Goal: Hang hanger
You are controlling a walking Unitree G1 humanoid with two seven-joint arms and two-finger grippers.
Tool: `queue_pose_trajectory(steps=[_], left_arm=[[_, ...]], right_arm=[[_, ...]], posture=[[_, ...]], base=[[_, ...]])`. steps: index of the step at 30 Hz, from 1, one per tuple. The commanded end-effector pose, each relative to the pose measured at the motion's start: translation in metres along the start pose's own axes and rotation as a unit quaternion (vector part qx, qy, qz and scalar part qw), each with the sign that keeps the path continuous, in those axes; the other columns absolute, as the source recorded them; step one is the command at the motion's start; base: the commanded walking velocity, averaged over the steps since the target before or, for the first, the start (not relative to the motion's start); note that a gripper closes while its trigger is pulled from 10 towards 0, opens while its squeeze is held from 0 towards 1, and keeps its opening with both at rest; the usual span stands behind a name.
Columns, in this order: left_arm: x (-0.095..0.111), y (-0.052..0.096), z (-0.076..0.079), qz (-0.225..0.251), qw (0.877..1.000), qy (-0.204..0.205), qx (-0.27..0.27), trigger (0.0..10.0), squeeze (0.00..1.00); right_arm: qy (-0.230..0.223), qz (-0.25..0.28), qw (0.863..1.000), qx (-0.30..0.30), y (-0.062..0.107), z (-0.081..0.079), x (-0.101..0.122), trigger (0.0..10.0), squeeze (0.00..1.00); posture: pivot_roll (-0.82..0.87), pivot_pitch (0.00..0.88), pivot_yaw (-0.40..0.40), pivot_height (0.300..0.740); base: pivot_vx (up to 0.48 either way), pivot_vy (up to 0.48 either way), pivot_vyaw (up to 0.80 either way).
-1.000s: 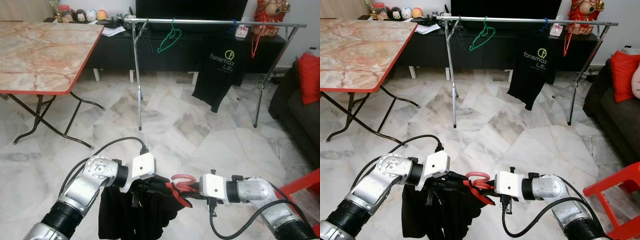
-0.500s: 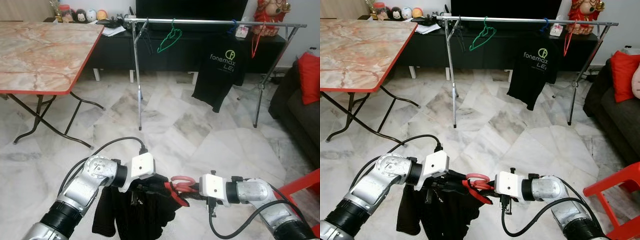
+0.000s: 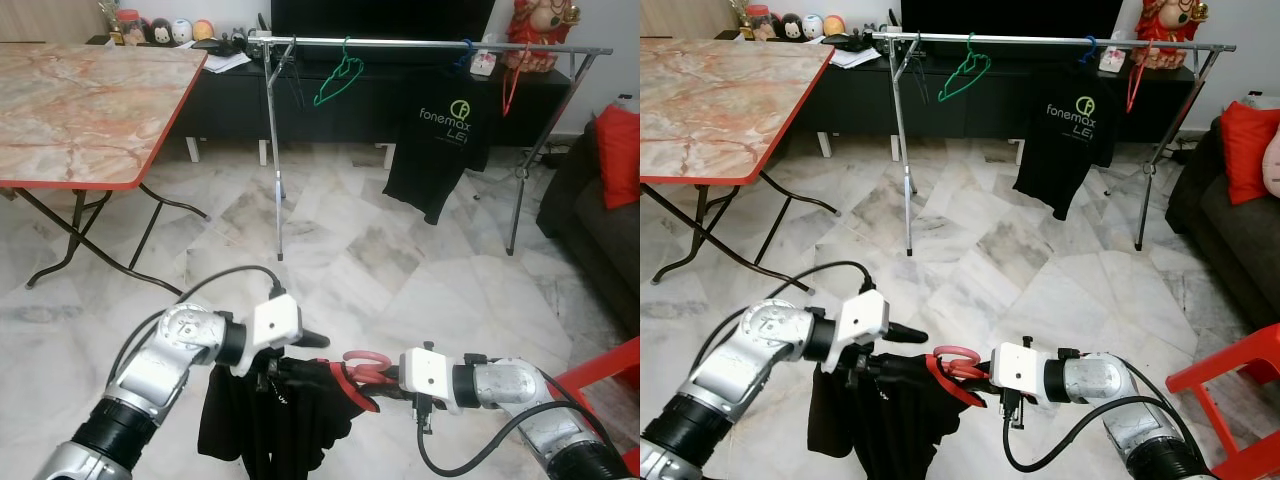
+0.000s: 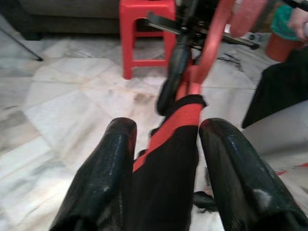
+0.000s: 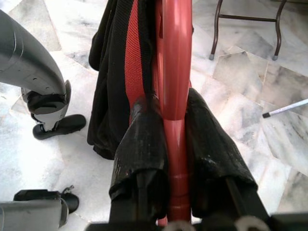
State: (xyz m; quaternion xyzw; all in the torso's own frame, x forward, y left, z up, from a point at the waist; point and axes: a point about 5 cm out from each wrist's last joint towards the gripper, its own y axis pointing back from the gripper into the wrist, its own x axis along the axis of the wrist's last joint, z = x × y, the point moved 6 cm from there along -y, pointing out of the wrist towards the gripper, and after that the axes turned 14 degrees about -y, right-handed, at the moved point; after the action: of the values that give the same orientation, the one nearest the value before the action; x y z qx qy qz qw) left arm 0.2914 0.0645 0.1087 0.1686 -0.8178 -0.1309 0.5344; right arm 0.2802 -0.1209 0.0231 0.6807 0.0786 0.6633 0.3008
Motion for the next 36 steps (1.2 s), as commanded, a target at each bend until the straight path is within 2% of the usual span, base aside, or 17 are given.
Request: queue_pose_trajectory(steps=[1, 11, 12, 15, 19, 23, 26, 31, 32, 36], left_arm=[[0.001, 0.012, -0.014, -0.006, 1.000, -0.005, 0.028, 10.0, 1.00], [-0.037, 0.055, -0.027, -0.065, 0.990, 0.042, 0.115, 10.0, 1.00], [-0.044, 0.063, -0.025, -0.072, 0.988, 0.056, 0.128, 10.0, 1.00], [-0.054, 0.071, -0.021, -0.080, 0.984, 0.073, 0.143, 10.0, 1.00], [-0.063, 0.078, -0.018, -0.080, 0.979, 0.096, 0.160, 10.0, 1.00], [-0.090, 0.092, -0.004, -0.104, 0.965, 0.144, 0.191, 10.0, 1.00], [-0.105, 0.096, 0.005, -0.117, 0.957, 0.170, 0.203, 10.0, 1.00], [-0.112, 0.096, 0.011, -0.114, 0.951, 0.192, 0.212, 10.0, 1.00], [-0.120, 0.097, 0.014, -0.121, 0.945, 0.205, 0.223, 10.0, 1.00], [-0.132, 0.100, 0.023, -0.140, 0.940, 0.215, 0.226, 10.0, 1.00]], right_arm=[[0.002, 0.021, 1.000, -0.023, 0.006, 0.009, 0.007, 0.0, 0.00], [0.010, 0.020, 0.999, -0.030, 0.015, 0.012, 0.008, 0.0, 0.00], [0.014, 0.020, 0.999, -0.031, 0.017, 0.013, 0.009, 0.0, 0.00], [0.018, 0.022, 0.999, -0.033, 0.021, 0.016, 0.011, 0.0, 0.00], [0.019, 0.026, 0.999, -0.037, 0.025, 0.018, 0.014, 0.0, 0.00], [0.025, 0.022, 0.999, -0.040, 0.036, 0.021, 0.014, 0.0, 0.00], [0.026, 0.021, 0.999, -0.043, 0.041, 0.023, 0.015, 0.0, 0.00], [0.030, 0.020, 0.999, -0.041, 0.045, 0.022, 0.016, 0.0, 0.00], [0.030, 0.021, 0.998, -0.041, 0.047, 0.022, 0.017, 0.0, 0.00], [0.032, 0.021, 0.998, -0.043, 0.050, 0.023, 0.018, 0.0, 0.00]], posture=[[-0.07, 0.000, -0.068, 0.740], [-0.09, 0.000, -0.060, 0.740], [-0.09, 0.000, -0.058, 0.740], [-0.09, 0.000, -0.054, 0.740], [-0.09, 0.000, -0.054, 0.740], [-0.10, 0.000, -0.047, 0.740], [-0.10, 0.000, -0.045, 0.740], [-0.10, 0.000, -0.043, 0.740], [-0.11, 0.000, -0.039, 0.740], [-0.11, 0.000, -0.038, 0.740]], base=[[0.000, 0.000, 0.00], [0.000, 0.000, 0.00], [0.000, 0.000, 0.00], [0.000, 0.000, 0.00], [0.000, 0.000, 0.00], [0.000, 0.000, 0.00], [0.000, 0.000, 0.00], [0.000, 0.000, 0.00], [0.000, 0.000, 0.00], [0.000, 0.000, 0.00]])
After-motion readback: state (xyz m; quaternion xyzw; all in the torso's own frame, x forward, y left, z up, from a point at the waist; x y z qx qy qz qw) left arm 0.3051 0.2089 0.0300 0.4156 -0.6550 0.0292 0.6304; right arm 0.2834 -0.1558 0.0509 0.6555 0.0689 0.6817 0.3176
